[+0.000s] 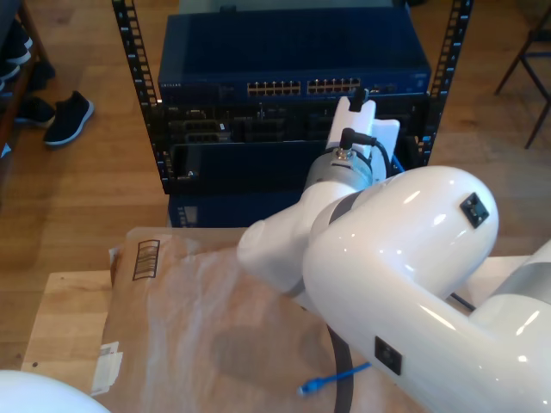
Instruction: Grab the cable and plug it in
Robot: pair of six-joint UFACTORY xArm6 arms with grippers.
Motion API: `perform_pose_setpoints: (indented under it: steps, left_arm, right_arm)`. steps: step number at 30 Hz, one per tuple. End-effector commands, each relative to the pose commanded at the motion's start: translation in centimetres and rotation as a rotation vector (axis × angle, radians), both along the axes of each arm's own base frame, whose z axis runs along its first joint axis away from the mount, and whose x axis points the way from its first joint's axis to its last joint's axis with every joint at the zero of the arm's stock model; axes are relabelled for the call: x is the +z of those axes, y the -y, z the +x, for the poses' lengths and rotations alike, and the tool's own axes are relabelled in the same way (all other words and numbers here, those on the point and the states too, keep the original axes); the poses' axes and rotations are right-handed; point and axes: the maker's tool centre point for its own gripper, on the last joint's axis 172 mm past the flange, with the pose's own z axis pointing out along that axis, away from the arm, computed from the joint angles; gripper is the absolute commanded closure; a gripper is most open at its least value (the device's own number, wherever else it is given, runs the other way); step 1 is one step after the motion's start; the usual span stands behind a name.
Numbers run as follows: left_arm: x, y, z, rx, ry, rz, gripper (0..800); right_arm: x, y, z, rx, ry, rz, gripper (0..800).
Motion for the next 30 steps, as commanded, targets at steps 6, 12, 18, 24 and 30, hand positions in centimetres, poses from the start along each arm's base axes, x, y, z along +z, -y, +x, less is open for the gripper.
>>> perform_pose_setpoints:
  steps: [6, 12, 18, 24, 30]
  left_arm:
    - [0.0, -0.1, 0.0, 0.000, 0.000, 0.002, 0]
    - [0.0, 0.0, 0.0, 0.000, 0.000, 0.000, 0]
    - [0.0, 0.0, 0.0, 0.000, 0.000, 0.000, 0]
    - [0.0, -0.1, 0.0, 0.001, -0.001, 0.002, 0]
    - [0.0, -0.1, 0.0, 0.000, 0.000, 0.002, 0]
  right_arm:
    - [-1.0, 2.0, 1.3, -0.050, 0.012, -0.011, 800]
    - [-1.8, 2.8, 2.3, -0.045, 0.016, -0.048, 800]
    - [-2.1, 3.3, 3.1, -0.036, 0.048, -0.070, 800]
    - [-3.1, 3.4, 3.5, -0.034, 0.044, -0.079, 800]
    - [-3.0, 2.7, 4.0, -0.023, 0.077, -0.070, 800]
